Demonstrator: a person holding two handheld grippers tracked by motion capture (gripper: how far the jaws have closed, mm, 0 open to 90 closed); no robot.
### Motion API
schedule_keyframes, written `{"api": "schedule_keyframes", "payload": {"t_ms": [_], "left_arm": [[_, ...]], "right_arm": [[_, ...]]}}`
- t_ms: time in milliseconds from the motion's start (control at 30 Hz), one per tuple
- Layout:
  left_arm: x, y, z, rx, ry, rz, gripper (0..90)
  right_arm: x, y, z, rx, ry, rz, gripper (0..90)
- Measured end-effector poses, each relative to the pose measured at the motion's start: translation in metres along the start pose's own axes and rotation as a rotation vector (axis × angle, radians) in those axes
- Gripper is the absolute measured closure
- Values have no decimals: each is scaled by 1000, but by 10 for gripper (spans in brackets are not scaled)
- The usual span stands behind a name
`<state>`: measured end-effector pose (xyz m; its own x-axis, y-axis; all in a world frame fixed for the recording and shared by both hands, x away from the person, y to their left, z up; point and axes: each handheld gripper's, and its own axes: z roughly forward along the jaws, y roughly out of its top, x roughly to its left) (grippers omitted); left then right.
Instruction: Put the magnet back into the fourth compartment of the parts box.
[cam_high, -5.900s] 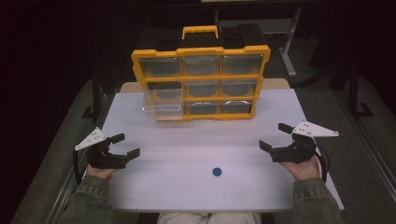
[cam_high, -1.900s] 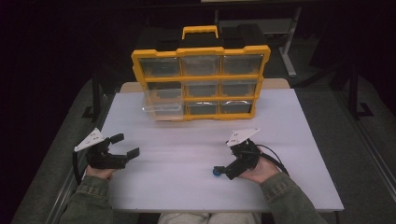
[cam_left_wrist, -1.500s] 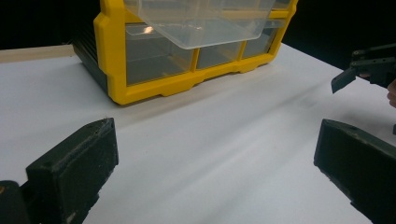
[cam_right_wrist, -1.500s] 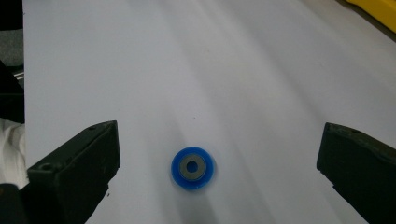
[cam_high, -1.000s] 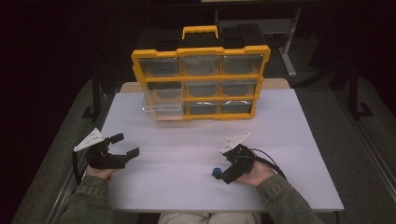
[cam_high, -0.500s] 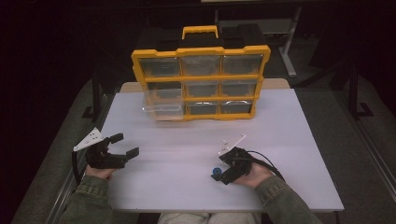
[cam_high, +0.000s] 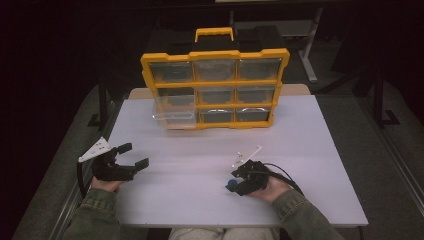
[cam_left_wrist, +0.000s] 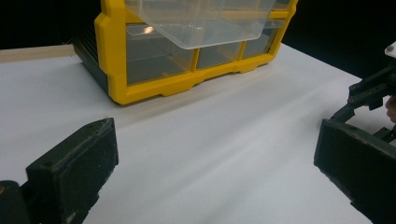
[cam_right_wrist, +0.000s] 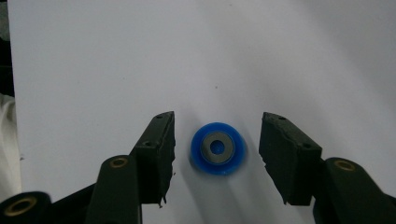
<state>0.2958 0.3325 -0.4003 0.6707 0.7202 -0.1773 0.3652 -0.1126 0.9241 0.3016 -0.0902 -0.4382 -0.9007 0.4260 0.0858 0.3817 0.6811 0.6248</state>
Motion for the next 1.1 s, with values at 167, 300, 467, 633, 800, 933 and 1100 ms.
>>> {"api": "schedule_keyframes", "payload": {"t_ms": [167, 300, 467, 633, 800, 933, 1100], "left_arm": [[0, 0, 0, 3, 1, 1, 0], [0, 0, -1, 2, 0, 1, 0], [0, 0, 0, 1, -4, 0, 0], [0, -1, 0, 5, -5, -3, 0], [0, -1, 0, 3, -3, -7, 0], [0, -1, 0, 4, -2, -8, 0], [0, -1, 0, 3, -3, -7, 0]], "right_arm": [[0, 0, 3, 15, 2, -4, 470], [1, 0, 4, 17, -6, -6, 488], [2, 0, 4, 22, -11, -4, 517], [5, 0, 7, 33, -28, -23, 543], [5, 0, 6, 34, -42, -17, 582], [4, 0, 6, 32, -37, -4, 603], [4, 1, 6, 34, -28, 13, 605]]}}
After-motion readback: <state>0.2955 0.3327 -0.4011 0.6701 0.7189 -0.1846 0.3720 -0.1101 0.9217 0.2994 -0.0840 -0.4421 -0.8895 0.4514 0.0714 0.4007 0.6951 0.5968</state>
